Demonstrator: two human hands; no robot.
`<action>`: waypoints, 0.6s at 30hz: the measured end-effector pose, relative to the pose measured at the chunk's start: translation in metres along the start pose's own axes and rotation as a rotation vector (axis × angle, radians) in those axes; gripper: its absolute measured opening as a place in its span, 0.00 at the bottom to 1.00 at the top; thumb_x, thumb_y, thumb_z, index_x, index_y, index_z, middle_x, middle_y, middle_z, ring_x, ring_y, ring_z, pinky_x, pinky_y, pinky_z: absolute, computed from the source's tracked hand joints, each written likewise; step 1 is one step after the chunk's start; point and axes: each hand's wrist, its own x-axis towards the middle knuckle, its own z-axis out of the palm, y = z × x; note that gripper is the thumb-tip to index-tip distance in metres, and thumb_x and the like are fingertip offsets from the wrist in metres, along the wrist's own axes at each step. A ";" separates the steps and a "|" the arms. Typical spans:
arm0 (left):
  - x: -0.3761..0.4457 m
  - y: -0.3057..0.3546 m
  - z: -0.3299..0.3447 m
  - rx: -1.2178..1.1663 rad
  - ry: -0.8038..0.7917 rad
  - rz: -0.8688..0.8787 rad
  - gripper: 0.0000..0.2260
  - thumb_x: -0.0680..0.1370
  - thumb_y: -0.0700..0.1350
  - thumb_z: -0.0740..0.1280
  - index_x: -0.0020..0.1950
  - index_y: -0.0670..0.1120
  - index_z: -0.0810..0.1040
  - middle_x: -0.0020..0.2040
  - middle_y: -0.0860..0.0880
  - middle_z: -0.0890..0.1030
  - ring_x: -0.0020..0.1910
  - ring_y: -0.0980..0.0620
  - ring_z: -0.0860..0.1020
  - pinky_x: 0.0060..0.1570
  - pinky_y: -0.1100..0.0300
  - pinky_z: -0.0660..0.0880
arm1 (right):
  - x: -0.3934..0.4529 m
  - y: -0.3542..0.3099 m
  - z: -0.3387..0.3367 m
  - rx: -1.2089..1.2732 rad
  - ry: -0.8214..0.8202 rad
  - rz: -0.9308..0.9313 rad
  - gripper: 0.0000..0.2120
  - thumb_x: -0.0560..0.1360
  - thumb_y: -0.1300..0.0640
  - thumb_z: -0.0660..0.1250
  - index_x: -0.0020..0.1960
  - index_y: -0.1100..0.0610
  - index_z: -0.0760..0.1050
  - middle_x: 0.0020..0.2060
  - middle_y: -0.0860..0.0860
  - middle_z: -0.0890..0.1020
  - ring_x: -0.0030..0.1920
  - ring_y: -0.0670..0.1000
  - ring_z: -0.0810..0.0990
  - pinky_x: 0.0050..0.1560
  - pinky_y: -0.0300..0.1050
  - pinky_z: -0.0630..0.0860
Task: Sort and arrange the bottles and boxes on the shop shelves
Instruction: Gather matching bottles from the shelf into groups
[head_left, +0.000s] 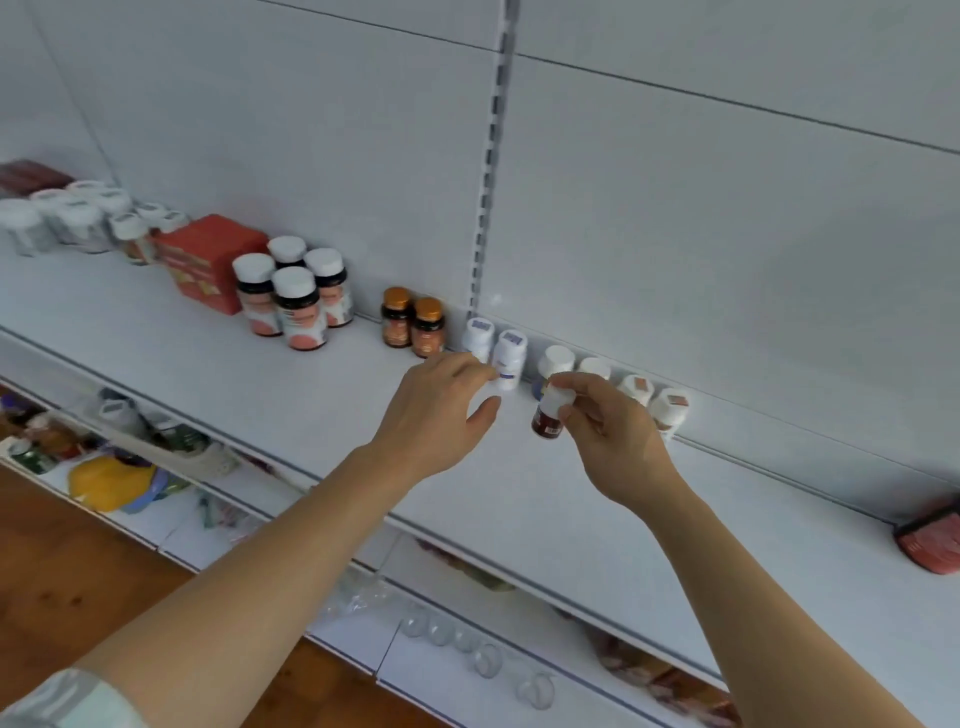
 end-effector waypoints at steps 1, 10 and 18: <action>-0.009 -0.010 -0.010 -0.001 -0.002 -0.012 0.15 0.78 0.51 0.66 0.62 0.47 0.78 0.58 0.50 0.80 0.56 0.47 0.76 0.53 0.51 0.75 | 0.000 -0.012 0.013 -0.009 -0.005 -0.020 0.14 0.80 0.62 0.63 0.62 0.49 0.75 0.51 0.46 0.83 0.53 0.39 0.79 0.51 0.28 0.72; -0.055 -0.060 -0.064 -0.038 -0.050 -0.003 0.16 0.79 0.50 0.64 0.66 0.47 0.76 0.62 0.50 0.78 0.61 0.49 0.74 0.59 0.53 0.72 | -0.016 -0.075 0.081 -0.052 0.003 -0.065 0.16 0.80 0.63 0.61 0.64 0.49 0.74 0.58 0.45 0.80 0.55 0.45 0.79 0.56 0.37 0.74; -0.022 0.029 -0.034 -0.121 -0.076 0.201 0.16 0.79 0.50 0.65 0.65 0.47 0.77 0.60 0.49 0.79 0.58 0.47 0.76 0.55 0.51 0.74 | -0.068 -0.049 0.010 -0.134 0.272 0.046 0.14 0.79 0.63 0.62 0.60 0.49 0.75 0.50 0.43 0.81 0.47 0.43 0.78 0.45 0.27 0.71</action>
